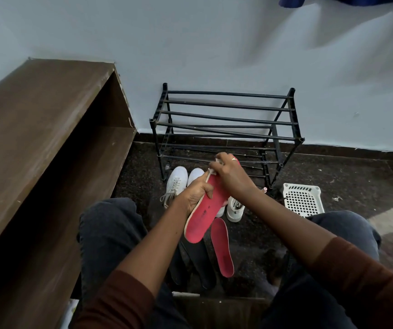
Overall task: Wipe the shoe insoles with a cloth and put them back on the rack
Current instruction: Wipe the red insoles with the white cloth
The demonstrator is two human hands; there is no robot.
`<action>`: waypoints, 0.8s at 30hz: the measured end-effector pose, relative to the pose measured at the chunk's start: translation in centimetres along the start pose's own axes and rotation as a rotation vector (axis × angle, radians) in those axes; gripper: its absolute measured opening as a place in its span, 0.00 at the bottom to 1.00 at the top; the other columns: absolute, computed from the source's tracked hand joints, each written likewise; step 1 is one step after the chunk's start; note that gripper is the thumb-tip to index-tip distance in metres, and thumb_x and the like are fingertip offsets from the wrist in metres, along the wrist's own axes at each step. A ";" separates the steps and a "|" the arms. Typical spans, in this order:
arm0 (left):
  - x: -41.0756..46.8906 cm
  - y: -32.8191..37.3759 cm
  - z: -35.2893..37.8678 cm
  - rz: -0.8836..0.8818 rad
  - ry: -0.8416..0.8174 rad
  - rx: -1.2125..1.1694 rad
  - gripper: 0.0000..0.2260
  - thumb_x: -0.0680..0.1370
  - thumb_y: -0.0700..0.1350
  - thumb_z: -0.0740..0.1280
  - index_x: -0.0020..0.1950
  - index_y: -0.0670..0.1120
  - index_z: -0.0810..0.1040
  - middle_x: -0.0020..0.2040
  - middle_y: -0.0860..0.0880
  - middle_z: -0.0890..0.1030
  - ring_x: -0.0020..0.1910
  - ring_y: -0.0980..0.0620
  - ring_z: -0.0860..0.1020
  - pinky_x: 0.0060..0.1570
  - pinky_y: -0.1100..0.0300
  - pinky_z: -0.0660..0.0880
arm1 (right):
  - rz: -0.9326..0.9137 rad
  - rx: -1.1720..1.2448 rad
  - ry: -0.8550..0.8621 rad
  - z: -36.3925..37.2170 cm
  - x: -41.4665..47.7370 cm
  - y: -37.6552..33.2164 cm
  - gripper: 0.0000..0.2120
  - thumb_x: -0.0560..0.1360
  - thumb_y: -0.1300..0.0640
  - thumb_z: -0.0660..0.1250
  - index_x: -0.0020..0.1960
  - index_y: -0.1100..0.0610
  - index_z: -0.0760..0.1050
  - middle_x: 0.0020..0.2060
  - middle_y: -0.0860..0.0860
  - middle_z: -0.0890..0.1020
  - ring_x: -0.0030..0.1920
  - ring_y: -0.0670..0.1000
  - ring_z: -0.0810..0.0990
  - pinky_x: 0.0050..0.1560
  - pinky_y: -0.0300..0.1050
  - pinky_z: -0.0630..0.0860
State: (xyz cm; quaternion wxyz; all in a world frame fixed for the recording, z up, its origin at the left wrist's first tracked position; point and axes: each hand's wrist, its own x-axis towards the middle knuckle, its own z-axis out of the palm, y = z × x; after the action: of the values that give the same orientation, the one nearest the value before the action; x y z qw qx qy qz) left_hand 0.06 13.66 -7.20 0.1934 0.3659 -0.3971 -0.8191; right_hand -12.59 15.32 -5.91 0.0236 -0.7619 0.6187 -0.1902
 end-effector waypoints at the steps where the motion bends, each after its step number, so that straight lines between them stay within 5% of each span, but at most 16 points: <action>1: 0.1 -0.1 0.0 0.005 -0.019 -0.031 0.34 0.61 0.26 0.51 0.62 0.47 0.71 0.47 0.39 0.76 0.42 0.40 0.79 0.38 0.50 0.80 | 0.047 0.016 0.021 0.1 0.3 0.3 0.08 0.68 0.67 0.63 0.44 0.66 0.79 0.43 0.65 0.77 0.40 0.65 0.77 0.37 0.52 0.76; 4: 0.0 -0.4 -0.1 0.013 -0.055 -0.099 0.36 0.64 0.24 0.47 0.66 0.49 0.70 0.52 0.39 0.75 0.47 0.36 0.75 0.38 0.47 0.80 | 0.237 0.059 0.092 -0.3 1.2 1.4 0.09 0.70 0.70 0.62 0.47 0.67 0.79 0.45 0.64 0.75 0.44 0.63 0.75 0.41 0.50 0.72; 7: -0.2 -0.5 -0.8 0.050 -0.004 -0.145 0.35 0.61 0.28 0.51 0.66 0.47 0.69 0.48 0.38 0.79 0.40 0.38 0.78 0.34 0.50 0.79 | 0.463 0.147 0.084 -1.1 1.7 3.0 0.13 0.71 0.70 0.59 0.51 0.66 0.79 0.48 0.64 0.76 0.49 0.61 0.75 0.48 0.48 0.70; 12: 0.6 0.3 -2.1 0.022 0.078 -0.325 0.38 0.60 0.32 0.57 0.72 0.43 0.63 0.54 0.35 0.75 0.38 0.35 0.80 0.34 0.49 0.80 | 0.737 0.457 0.268 -1.4 1.5 3.3 0.12 0.73 0.68 0.61 0.50 0.62 0.81 0.46 0.60 0.83 0.46 0.55 0.80 0.46 0.43 0.73; 15: 0.6 0.3 -2.3 -0.035 0.139 -0.334 0.30 0.67 0.41 0.64 0.69 0.38 0.67 0.52 0.36 0.78 0.37 0.38 0.82 0.36 0.51 0.80 | 0.635 0.428 0.378 -1.8 1.6 2.6 0.10 0.75 0.65 0.64 0.53 0.60 0.81 0.48 0.58 0.82 0.44 0.52 0.78 0.44 0.38 0.71; 17: 1.0 -0.1 -2.2 -0.038 0.131 -0.385 0.18 0.77 0.50 0.61 0.59 0.38 0.75 0.48 0.38 0.81 0.38 0.41 0.82 0.40 0.51 0.80 | 0.482 0.349 0.284 -1.7 1.8 1.9 0.10 0.75 0.65 0.65 0.55 0.62 0.80 0.49 0.58 0.80 0.47 0.51 0.77 0.46 0.32 0.66; 19: 1.7 -0.4 -2.3 -0.004 0.149 -0.401 0.20 0.81 0.56 0.55 0.55 0.41 0.76 0.45 0.40 0.83 0.38 0.42 0.83 0.41 0.51 0.80 | 0.403 0.302 0.159 -1.0 1.7 1.2 0.11 0.75 0.67 0.63 0.55 0.63 0.80 0.52 0.59 0.80 0.50 0.55 0.78 0.49 0.32 0.66; 24: 2.7 -0.6 -3.0 0.119 0.303 -0.414 0.25 0.81 0.57 0.53 0.70 0.42 0.68 0.61 0.37 0.77 0.54 0.39 0.78 0.53 0.43 0.76 | 0.386 0.304 0.027 0.2 0.0 -1.0 0.15 0.72 0.73 0.60 0.55 0.64 0.80 0.52 0.60 0.78 0.51 0.57 0.78 0.50 0.38 0.71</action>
State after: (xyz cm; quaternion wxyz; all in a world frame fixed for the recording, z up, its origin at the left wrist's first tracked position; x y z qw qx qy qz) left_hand 0.54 10.85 -10.16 0.3692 0.4132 -0.2086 -0.8059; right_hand -11.58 15.49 -5.80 0.1655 -0.6147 0.7172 -0.2835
